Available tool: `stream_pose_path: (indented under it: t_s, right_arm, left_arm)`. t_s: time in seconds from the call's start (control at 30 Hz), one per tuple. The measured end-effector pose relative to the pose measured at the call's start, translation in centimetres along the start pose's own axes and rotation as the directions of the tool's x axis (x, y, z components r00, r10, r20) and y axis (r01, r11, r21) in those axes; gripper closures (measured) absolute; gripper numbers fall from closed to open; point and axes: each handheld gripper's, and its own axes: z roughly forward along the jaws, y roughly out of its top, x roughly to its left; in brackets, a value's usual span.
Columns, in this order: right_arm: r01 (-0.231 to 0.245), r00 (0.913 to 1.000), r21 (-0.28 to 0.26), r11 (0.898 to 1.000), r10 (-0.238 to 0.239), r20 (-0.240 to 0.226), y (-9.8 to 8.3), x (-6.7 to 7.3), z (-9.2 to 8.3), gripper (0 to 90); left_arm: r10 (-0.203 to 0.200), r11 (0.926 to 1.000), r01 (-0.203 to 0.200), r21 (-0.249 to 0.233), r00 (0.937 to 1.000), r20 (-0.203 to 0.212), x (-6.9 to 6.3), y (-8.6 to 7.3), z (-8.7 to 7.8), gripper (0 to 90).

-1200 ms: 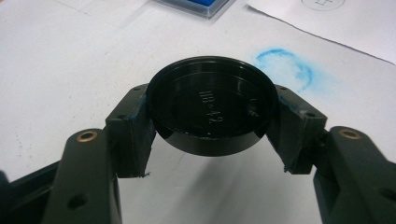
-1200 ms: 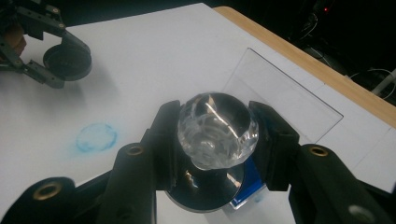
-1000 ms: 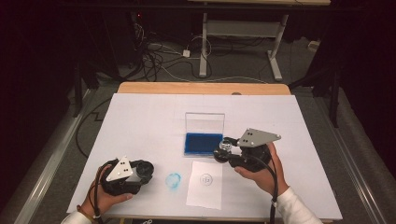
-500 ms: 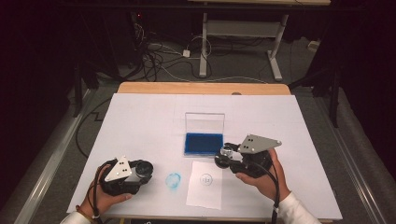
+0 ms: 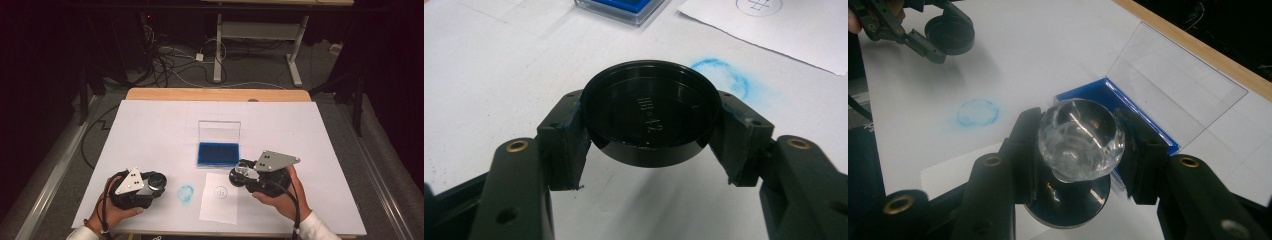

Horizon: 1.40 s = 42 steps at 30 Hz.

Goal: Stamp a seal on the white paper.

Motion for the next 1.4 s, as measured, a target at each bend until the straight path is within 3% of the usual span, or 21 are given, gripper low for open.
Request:
stream_pose_path:
  t_s: [0.4, 0.67, 1.4]
  right_arm:
    - [-0.003, 1.0000, -0.004, 1.000, 0.003, -0.001, -0.2, 0.1, 0.0, 57.0]
    - [0.007, 0.9999, -0.008, 1.000, -0.007, -0.008, -0.2, 1.1, 0.1, 57.0]
    - [0.019, 0.9990, 0.022, 1.000, -0.018, -0.041, -0.4, 2.2, 1.9, 56.9]
  left_arm:
    - [0.021, 0.9998, -0.021, 0.000, 0.9998, -0.003, -0.4, 0.4, -0.1, 36.4]
    - [0.026, 0.9996, -0.026, -0.009, 0.9996, -0.014, -0.3, 0.4, -0.5, 36.4]
    - [0.032, 0.9995, -0.032, -0.006, 0.9995, -0.008, -0.1, 0.7, 0.0, 36.4]
